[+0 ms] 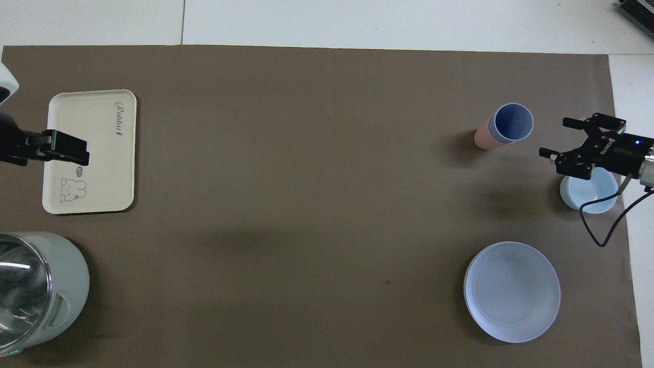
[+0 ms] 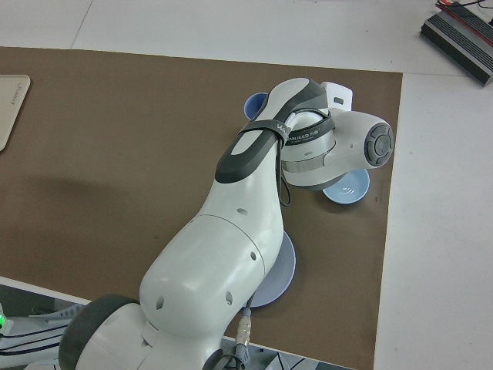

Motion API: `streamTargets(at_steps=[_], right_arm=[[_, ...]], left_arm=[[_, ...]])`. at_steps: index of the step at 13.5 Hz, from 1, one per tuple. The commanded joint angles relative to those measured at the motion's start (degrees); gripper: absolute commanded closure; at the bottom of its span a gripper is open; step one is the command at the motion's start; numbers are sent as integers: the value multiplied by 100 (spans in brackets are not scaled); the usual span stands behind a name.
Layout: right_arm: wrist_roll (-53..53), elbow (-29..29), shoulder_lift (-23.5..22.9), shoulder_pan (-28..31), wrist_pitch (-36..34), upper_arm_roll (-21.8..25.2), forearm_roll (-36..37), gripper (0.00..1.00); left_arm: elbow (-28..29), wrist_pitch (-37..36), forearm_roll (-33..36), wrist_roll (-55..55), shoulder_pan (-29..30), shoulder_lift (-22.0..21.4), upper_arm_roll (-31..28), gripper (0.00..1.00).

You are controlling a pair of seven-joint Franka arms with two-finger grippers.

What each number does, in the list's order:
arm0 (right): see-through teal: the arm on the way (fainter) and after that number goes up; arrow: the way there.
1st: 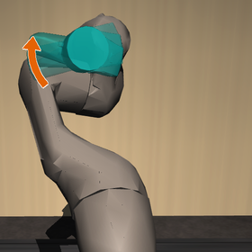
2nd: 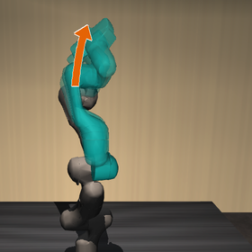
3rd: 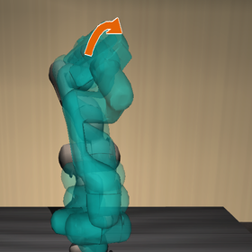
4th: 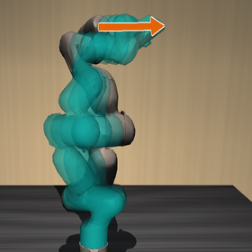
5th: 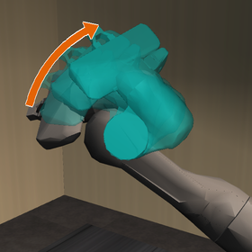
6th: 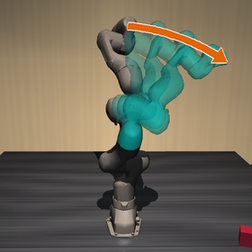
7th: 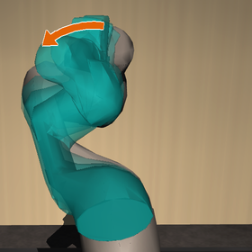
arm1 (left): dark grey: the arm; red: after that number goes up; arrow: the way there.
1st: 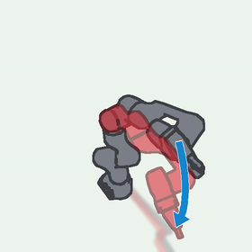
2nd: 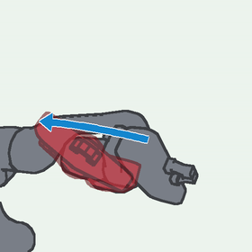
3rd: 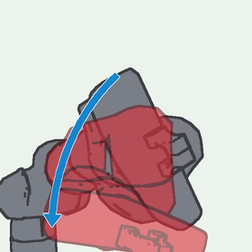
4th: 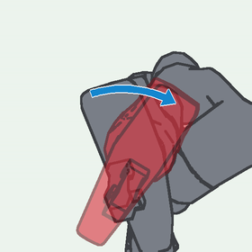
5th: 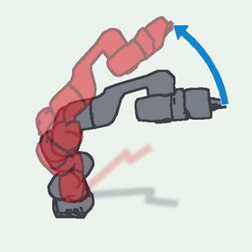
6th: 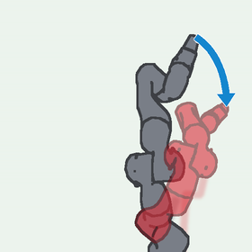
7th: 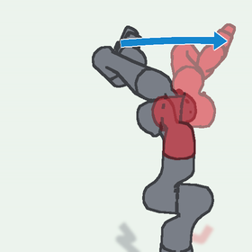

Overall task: Place cup on tray
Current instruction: 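Move the right gripper to the pink-and-blue cup and close on its rim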

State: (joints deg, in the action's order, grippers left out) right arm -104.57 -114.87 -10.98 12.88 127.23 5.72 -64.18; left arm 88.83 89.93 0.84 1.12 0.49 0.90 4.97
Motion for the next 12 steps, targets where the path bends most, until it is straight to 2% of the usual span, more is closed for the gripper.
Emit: streamTargets(at_steps=[1,3,6,9,12], right_arm=[[-616,26,-71,-57,249,-44,-515,0],[-1054,35,-343,-48,153,-62,-1076,0],[-1390,35,-651,-40,-49,-71,-1368,0],[-1925,35,-985,-48,-330,-71,-2026,0],[-2136,26,-1117,-48,-366,-97,-2089,0]], left_arm=[[108,-80,30,2,39,-125,22,0],[108,-72,30,2,48,-125,13,0],[108,-72,30,-7,48,-125,13,0],[108,-72,39,-7,48,-125,13,0],[108,-72,30,-7,48,-134,13,0]])
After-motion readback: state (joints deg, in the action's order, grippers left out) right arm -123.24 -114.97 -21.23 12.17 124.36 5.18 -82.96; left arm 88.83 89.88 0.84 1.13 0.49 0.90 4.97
